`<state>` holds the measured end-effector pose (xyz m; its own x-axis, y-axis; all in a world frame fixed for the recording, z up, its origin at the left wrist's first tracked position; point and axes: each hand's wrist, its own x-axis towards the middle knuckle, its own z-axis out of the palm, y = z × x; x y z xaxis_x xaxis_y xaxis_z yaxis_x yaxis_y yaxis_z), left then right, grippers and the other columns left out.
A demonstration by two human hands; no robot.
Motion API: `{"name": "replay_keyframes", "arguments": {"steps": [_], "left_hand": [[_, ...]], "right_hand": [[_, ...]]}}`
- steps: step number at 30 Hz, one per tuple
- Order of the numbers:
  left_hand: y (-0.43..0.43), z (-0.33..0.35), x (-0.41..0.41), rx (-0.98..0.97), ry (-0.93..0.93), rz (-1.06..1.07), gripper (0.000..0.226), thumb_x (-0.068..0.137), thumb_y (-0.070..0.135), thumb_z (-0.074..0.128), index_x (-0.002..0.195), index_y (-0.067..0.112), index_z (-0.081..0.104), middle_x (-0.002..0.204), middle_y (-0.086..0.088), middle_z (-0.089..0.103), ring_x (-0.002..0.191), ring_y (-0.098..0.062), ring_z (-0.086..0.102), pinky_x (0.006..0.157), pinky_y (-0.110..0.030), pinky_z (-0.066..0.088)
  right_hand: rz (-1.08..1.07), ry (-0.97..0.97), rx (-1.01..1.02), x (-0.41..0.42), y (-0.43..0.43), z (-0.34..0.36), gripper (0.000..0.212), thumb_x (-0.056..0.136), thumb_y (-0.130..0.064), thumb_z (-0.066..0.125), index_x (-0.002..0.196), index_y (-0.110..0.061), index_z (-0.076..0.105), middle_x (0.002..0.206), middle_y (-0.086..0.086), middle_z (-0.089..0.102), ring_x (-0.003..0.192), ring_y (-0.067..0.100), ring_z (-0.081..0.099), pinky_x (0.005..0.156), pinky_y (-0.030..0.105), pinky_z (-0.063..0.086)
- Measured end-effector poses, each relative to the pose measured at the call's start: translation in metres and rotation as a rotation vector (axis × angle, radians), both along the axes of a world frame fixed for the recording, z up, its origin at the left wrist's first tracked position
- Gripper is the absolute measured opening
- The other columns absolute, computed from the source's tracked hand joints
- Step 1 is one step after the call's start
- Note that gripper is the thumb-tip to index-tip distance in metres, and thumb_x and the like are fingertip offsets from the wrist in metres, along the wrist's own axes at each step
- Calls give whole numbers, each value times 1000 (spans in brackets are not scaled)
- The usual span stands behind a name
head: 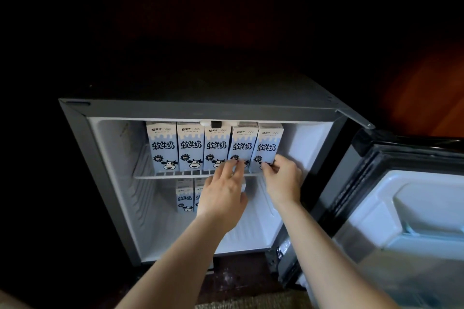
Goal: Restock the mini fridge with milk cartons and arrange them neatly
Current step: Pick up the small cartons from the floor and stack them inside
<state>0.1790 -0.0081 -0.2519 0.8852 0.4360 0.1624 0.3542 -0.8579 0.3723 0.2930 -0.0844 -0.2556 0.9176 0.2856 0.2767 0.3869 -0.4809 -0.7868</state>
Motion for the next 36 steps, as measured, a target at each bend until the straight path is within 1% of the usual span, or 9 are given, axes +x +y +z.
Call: {"name": "replay_keyframes", "arguments": {"steps": [8, 11, 14, 16, 18, 22, 26, 31, 36], "left_hand": [[6, -3, -1, 129, 38, -10, 68, 95, 28, 43, 151, 19, 5, 153, 3, 15, 144, -18, 12, 116, -37, 16], [5, -3, -2, 123, 30, -8, 68, 95, 28, 44, 151, 20, 6, 153, 4, 19, 143, -18, 15, 116, -37, 17], [5, -2, -5, 57, 11, -7, 60, 97, 29, 41, 149, 20, 13, 150, 4, 26, 140, -18, 22, 114, -36, 21], [4, -2, -9, 24, 23, -6, 54, 98, 31, 37, 148, 20, 18, 147, 3, 32, 138, -18, 26, 112, -36, 24], [4, 0, -14, 38, 31, -11, 48, 99, 32, 34, 145, 20, 25, 145, 3, 36, 136, -17, 29, 112, -35, 25], [-4, 9, -26, 38, 80, -38, 37, 100, 32, 32, 132, 16, 43, 134, 1, 47, 126, -19, 42, 102, -35, 35], [-20, 24, -40, 49, 233, -96, 27, 99, 29, 34, 108, 11, 51, 111, -5, 59, 101, -26, 57, 79, -32, 41], [-58, 46, -60, 150, 404, -266, 32, 100, 33, 33, 111, 11, 53, 117, -8, 60, 103, -26, 59, 87, -36, 48], [-114, 81, -66, 139, 518, -395, 37, 100, 39, 32, 122, 14, 49, 127, -8, 53, 113, -27, 51, 93, -37, 42]], "right_hand": [[-89, -10, -61, 5, 9, -4, 12, 89, -16, 61, 80, -7, 63, 83, 7, 71, 72, 21, 55, 62, 23, 34], [-64, -6, -58, 4, 7, -1, 14, 89, -16, 61, 78, -7, 62, 82, 8, 70, 69, 19, 52, 60, 22, 32], [-36, 6, -45, -2, 4, 4, 18, 90, -19, 61, 76, -11, 54, 75, 5, 60, 68, 19, 49, 55, 18, 25], [-21, 26, -12, -7, 1, 3, 17, 91, -21, 59, 80, -10, 54, 80, 6, 60, 74, 23, 55, 59, 19, 30], [-1, 38, -14, -13, -6, 3, 17, 92, -23, 57, 94, -7, 61, 92, 9, 64, 84, 23, 60, 68, 23, 40], [63, -26, -173, -25, -31, 15, 19, 93, -27, 56, 93, -10, 64, 84, 2, 63, 76, 18, 55, 63, 22, 36], [189, -26, -361, -43, -61, 31, 22, 91, -28, 56, 91, -10, 67, 90, 6, 71, 84, 25, 64, 73, 33, 53], [354, -50, -715, -71, -119, 49, 21, 91, -32, 57, 90, -12, 62, 95, 7, 64, 92, 30, 62, 72, 31, 48], [376, -64, -887, -91, -181, 77, 23, 91, -38, 57, 103, -19, 61, 106, 3, 64, 99, 26, 60, 78, 33, 48]]}}
